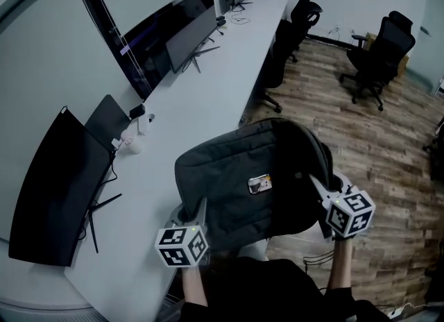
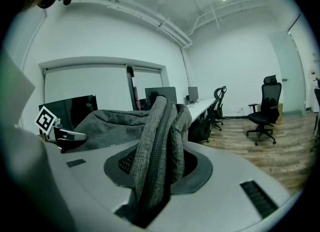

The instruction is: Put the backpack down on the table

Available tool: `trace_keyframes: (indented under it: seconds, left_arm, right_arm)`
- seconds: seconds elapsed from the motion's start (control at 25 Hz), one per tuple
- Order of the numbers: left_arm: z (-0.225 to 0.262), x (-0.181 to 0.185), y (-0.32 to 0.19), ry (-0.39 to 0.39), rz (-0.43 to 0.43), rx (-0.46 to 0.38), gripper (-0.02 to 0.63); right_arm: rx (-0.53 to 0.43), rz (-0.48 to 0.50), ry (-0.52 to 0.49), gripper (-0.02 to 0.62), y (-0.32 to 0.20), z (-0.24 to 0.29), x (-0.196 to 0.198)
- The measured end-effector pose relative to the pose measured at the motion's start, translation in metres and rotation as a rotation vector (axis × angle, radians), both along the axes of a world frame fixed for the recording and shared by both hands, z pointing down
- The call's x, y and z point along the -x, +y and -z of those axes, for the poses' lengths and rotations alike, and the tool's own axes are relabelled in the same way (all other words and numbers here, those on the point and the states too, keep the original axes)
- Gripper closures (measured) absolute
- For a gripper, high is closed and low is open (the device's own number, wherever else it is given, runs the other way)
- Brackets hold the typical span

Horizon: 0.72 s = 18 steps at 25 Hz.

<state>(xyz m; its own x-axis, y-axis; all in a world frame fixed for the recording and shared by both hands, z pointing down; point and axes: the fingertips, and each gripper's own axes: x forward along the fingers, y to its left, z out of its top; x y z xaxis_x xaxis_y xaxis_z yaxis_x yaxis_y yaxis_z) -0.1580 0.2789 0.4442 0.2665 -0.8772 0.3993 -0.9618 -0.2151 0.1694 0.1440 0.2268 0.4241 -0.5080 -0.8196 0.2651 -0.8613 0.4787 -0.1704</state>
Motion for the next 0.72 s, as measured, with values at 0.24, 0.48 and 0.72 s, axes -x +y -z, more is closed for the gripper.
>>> trace_keyframes:
  seconds: [0.24, 0.48, 0.72]
  left_arm:
    - [-0.011, -0.002, -0.048, 0.002, 0.003, 0.029, 0.535]
    - [-0.011, -0.004, -0.111, 0.009, -0.003, 0.039, 0.537]
    - [-0.008, -0.005, -0.171, 0.013, -0.014, 0.043, 0.537]
  right_arm:
    - [0.028, 0.002, 0.005, 0.483, -0.049, -0.011, -0.001]
    - [0.036, -0.006, 0.018, 0.482, -0.11, -0.01, -0.002]
    - [0.037, -0.025, 0.025, 0.482, -0.166, -0.006, -0.004]
